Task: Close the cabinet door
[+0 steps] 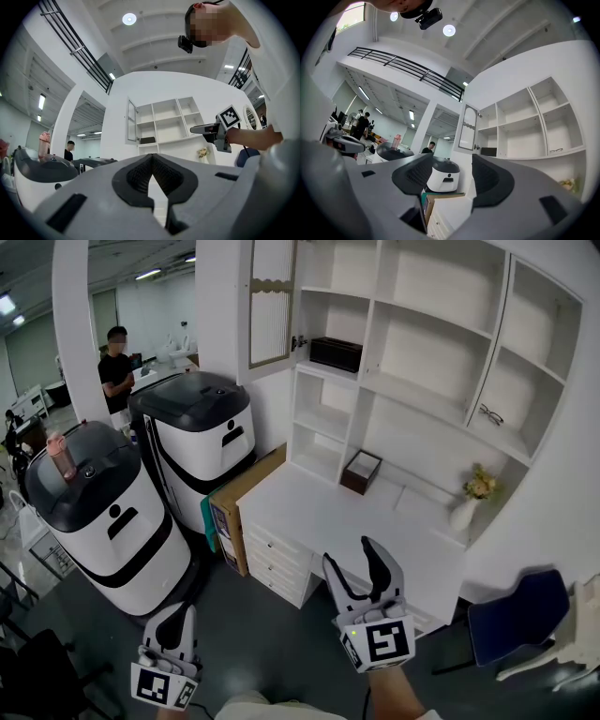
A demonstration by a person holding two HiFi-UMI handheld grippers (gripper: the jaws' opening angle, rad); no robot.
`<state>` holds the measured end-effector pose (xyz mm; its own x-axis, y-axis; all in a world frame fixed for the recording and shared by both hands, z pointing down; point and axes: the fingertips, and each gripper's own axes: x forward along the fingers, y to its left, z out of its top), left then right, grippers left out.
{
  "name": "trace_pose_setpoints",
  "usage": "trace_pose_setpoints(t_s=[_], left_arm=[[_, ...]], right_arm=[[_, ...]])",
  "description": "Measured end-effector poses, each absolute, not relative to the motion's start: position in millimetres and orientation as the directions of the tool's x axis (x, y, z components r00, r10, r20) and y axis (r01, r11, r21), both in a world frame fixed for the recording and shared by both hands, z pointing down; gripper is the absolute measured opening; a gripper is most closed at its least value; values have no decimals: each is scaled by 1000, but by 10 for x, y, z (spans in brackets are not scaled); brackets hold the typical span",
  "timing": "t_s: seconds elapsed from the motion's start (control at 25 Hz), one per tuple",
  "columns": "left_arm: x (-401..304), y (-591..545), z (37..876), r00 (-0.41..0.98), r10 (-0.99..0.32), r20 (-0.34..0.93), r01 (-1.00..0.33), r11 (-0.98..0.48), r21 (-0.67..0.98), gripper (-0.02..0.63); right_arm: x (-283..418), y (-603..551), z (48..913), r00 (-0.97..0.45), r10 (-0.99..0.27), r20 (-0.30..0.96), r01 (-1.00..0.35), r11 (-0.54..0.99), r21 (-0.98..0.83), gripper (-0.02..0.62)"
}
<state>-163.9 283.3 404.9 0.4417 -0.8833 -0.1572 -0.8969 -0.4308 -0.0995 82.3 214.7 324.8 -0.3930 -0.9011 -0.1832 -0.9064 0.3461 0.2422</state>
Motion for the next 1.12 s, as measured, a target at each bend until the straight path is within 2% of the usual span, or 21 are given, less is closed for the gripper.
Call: trace_pose_setpoints(t_s=[0.4, 0.64, 1.12], left_arm=[[-1612, 2211, 4259, 447, -885, -132, -895, -441, -69, 5], [-1677, 1219, 4286, 480, -864, -154, -877, -477, -58, 5], [-2240, -677, 4089, 531, -827, -185, -845, -534, -39, 5]], right_arm=[[678, 1428, 3223, -406, -894, -188, -901, 357, 247, 273], [542, 527, 3152, -380, -906, -189, -907, 323, 271, 275], [-257, -1316, 2800, -367, -909, -198, -906, 301, 299, 275]])
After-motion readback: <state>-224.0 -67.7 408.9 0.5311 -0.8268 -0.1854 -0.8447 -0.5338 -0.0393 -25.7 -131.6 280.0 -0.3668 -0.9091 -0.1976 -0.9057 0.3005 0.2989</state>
